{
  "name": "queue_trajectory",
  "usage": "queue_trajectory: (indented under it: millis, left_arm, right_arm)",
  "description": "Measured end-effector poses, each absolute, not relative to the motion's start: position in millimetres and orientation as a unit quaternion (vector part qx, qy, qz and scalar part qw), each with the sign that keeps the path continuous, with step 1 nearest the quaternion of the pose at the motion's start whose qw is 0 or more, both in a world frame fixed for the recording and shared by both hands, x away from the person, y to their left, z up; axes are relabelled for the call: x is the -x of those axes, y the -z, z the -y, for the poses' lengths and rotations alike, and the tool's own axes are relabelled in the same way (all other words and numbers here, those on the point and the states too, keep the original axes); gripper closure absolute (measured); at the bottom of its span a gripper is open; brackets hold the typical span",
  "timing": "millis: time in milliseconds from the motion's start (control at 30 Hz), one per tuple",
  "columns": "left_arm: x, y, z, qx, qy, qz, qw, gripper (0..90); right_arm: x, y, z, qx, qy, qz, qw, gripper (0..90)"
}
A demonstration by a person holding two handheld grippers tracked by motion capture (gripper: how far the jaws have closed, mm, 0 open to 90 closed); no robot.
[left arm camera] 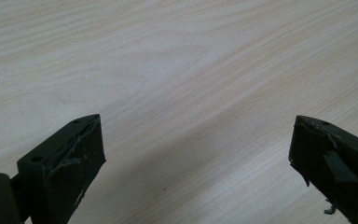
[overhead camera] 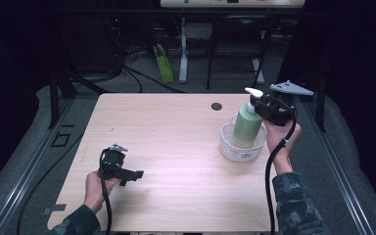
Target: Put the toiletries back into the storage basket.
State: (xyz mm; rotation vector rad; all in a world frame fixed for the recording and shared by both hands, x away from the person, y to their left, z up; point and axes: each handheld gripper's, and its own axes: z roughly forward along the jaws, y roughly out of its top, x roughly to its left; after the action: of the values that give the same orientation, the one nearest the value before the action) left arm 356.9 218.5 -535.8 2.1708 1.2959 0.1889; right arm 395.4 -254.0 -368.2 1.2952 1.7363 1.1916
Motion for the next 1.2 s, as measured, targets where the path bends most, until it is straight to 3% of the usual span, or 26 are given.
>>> queue_trajectory:
  millis: [1200]
  left_arm:
    - [-357, 535, -218, -0.818, -0.072, -0.487, 0.297, 3.2]
  right_arm:
    - [-393, 392, 258, -0.506, -0.448, -0.666, 0.317, 67.8]
